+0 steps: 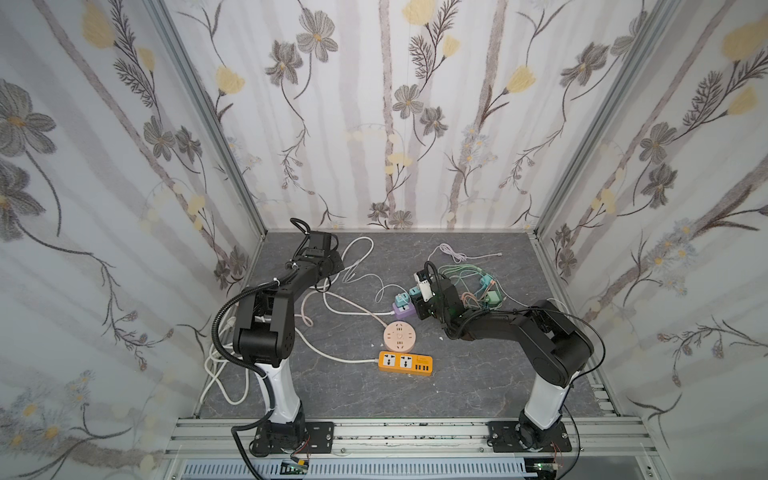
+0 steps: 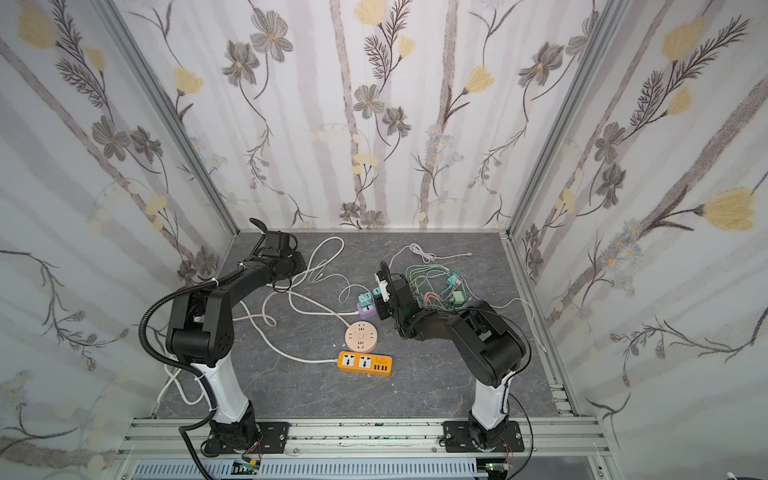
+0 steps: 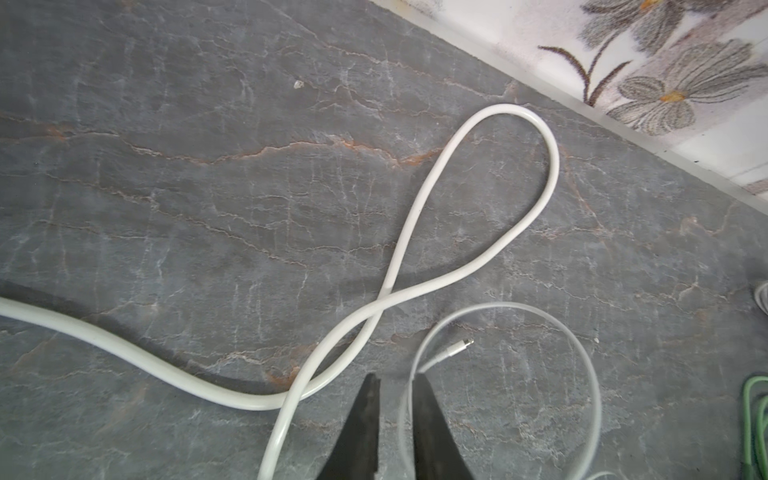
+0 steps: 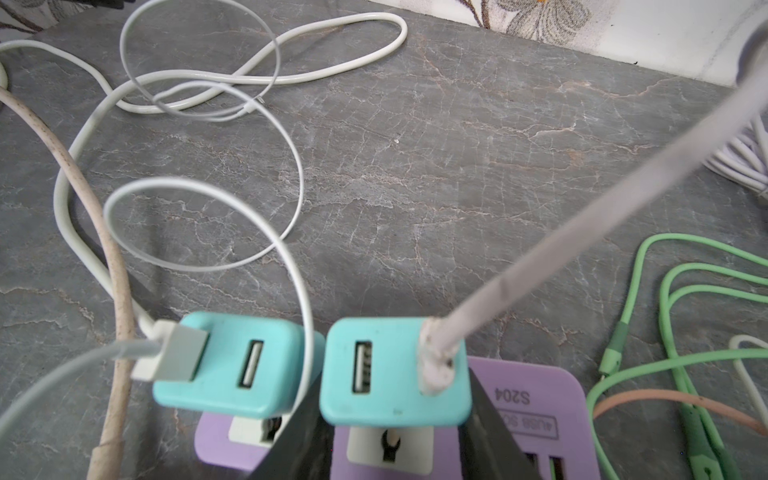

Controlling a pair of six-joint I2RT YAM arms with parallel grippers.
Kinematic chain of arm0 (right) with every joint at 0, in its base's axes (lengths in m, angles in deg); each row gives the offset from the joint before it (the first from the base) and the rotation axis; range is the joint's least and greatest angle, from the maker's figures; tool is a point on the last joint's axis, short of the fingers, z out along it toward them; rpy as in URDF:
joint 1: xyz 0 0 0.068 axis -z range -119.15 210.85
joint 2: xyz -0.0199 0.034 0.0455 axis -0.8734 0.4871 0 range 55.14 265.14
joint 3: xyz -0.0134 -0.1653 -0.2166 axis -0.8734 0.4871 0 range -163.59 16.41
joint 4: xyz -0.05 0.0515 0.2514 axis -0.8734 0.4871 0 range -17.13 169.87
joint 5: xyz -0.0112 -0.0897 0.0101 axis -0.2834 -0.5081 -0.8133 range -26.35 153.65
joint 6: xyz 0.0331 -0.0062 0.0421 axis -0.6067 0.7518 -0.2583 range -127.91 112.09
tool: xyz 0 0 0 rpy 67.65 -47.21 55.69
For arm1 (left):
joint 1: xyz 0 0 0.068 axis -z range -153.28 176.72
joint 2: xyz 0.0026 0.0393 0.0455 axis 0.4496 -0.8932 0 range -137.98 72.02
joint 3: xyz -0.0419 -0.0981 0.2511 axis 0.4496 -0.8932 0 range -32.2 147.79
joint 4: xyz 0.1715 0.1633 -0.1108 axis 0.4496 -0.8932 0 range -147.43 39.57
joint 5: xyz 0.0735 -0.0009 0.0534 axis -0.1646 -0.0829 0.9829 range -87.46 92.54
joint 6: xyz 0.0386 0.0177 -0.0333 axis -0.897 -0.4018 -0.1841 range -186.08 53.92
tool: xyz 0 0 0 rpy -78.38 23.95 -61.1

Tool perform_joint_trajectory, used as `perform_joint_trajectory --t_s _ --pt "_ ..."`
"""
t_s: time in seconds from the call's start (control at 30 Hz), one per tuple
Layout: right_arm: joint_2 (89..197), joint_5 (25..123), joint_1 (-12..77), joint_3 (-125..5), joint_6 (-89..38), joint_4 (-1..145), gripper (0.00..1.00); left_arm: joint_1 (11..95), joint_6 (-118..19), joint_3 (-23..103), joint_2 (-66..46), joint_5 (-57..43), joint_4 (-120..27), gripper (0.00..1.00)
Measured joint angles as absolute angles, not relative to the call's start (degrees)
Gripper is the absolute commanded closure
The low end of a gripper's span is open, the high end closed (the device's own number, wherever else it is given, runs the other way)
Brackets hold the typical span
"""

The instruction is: Insert the plug

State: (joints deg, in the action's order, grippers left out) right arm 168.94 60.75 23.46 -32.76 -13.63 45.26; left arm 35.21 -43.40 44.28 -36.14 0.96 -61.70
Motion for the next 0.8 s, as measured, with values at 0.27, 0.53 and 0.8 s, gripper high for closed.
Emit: perform_joint_trajectory --t_s 0.27,0.53,0.8 --pt "167.9 58.9 22.5 -35.9 -14.4 55.2 0.64 40.0 -47.9 41.6 -30.7 -3.7 -58.7 0.48" --pt "168.2 57.5 22.0 -39.3 -15.1 61.5 0.61 48.6 -58.5 46.0 -29.2 -19.5 -59.7 0.56" --pt "167.3 57.8 22.0 -40.3 -16.4 68.5 0.01 50.5 -61.3 49.0 -34.2 -26.2 -64.8 0.43"
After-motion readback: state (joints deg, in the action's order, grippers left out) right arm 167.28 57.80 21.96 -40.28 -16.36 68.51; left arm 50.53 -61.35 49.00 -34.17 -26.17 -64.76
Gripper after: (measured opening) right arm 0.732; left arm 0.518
